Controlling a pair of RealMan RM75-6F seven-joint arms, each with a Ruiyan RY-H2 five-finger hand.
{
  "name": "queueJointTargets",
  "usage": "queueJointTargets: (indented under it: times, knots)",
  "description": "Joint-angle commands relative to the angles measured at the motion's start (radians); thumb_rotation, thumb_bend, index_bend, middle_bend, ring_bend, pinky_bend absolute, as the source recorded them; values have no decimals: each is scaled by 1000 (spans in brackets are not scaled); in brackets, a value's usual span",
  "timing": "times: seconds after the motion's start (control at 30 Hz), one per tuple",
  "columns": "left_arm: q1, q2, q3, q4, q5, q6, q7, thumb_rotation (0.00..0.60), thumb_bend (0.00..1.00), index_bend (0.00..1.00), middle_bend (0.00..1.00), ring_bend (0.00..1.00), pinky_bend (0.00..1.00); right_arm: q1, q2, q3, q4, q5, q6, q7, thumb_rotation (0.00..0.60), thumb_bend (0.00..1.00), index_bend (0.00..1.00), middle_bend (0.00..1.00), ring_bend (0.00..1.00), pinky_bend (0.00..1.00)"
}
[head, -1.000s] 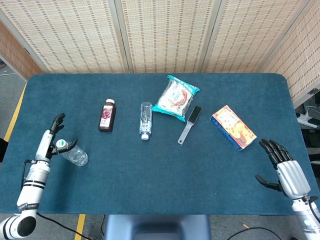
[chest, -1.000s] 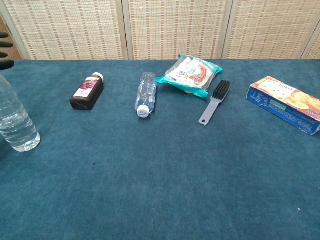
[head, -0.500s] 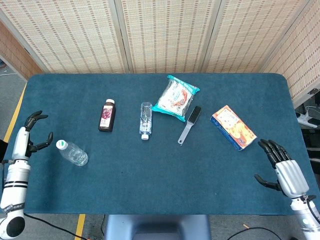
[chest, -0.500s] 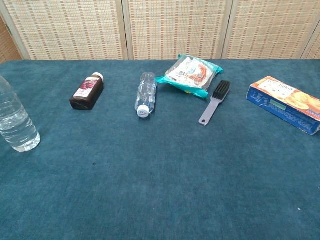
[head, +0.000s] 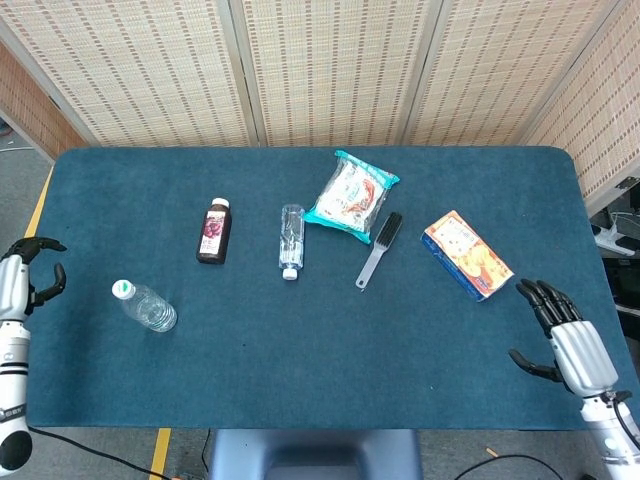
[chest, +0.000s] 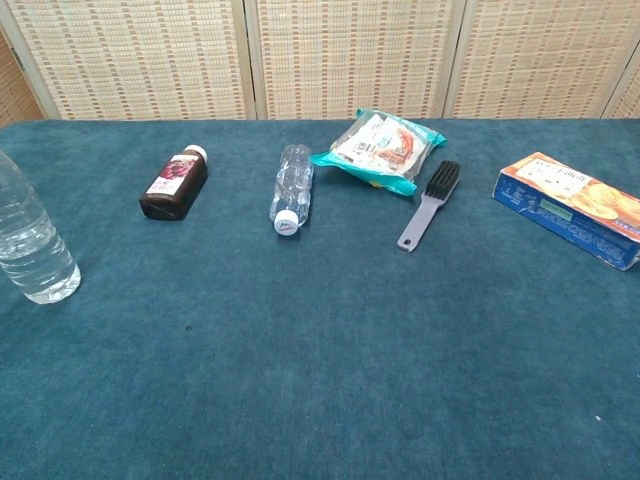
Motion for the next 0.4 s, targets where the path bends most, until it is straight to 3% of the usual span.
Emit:
queueJointTargets:
  times: [0.03,0.2,0.4]
  knots:
    - [-1,5,43,63,19,-45,35,600,561,392,283,156,227,-3,2,-1,-3,0,3,-5,600,137,9,34,0,103]
    - [-1,-3,88,152,51,-60,96,600,565,394,276,160,258,-8,4,1,-8,1,12,-8,600,137,10,34,0,103]
    - [10,3,155,175,142,-49,143,600,562,372,256,159,258,-9,3,2,-8,0,14,-10,600,138,10,34,0,103]
